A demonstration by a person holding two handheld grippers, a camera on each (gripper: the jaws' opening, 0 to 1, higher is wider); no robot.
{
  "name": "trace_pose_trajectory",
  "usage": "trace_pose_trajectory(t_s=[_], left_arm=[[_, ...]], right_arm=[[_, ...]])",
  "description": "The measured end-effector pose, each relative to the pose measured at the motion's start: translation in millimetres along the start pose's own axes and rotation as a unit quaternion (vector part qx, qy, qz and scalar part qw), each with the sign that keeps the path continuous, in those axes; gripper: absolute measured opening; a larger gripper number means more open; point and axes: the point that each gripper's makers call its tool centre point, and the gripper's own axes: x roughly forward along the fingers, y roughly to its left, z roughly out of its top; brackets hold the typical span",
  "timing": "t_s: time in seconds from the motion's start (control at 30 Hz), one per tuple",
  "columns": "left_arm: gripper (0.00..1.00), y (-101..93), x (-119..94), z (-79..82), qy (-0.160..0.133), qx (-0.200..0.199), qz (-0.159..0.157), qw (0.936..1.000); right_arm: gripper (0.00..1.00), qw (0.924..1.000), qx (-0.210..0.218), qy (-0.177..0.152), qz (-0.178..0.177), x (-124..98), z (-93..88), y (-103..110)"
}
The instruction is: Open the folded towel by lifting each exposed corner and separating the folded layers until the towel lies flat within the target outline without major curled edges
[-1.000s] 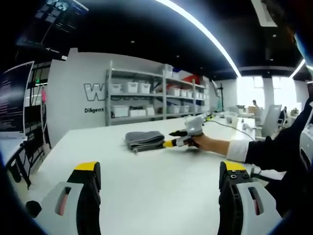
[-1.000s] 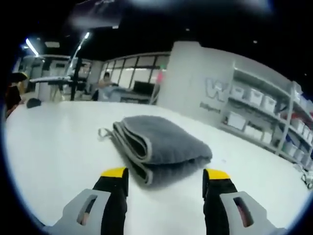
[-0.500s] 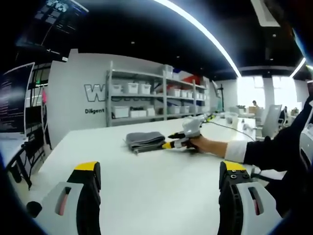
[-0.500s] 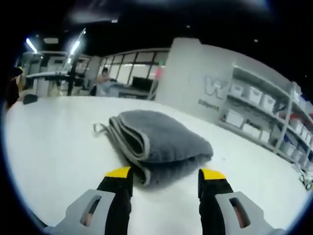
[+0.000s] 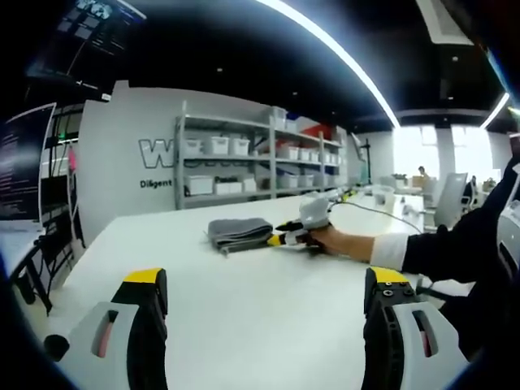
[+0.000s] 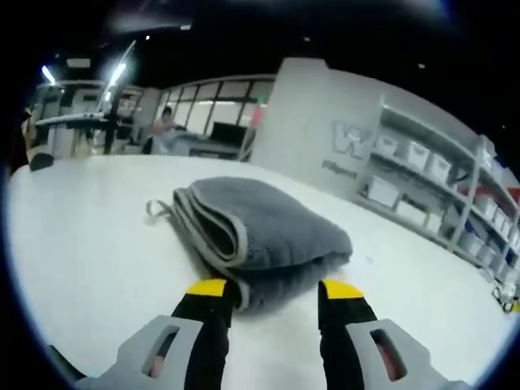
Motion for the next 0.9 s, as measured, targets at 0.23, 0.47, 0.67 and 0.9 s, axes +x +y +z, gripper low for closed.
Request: trace_pose_trajectory(t_s=[0.23,0.47,0.67,0.9], left_arm=[[0.99,3.9,-1.6,-1.7,0.001,-0.002,0.005,1.0000],[0.99,4.1,2.1,-3.2,0.001,-0.008,0.002,1.0000],[0.99,-1.4,4.6,-2.1,0.006,0.007,0.007,0.9999],[0.99,-2.7,3.9,-5.0,0.013,0.016,0.005,0.9998]], right_arm=[[0.35,0.9998,-0.008,0.013,-0.015,4.4,0.3,4.5],[0.31,0.9991,-0.027,0.019,-0.028,5.8,1.8,8.1],[0.26,0.9982,-0.050,0.022,-0.025,9.4,3.9,12.1],[0.20,0.9993,-0.016,0.026,-0.022,11.8,1.7,14.6]])
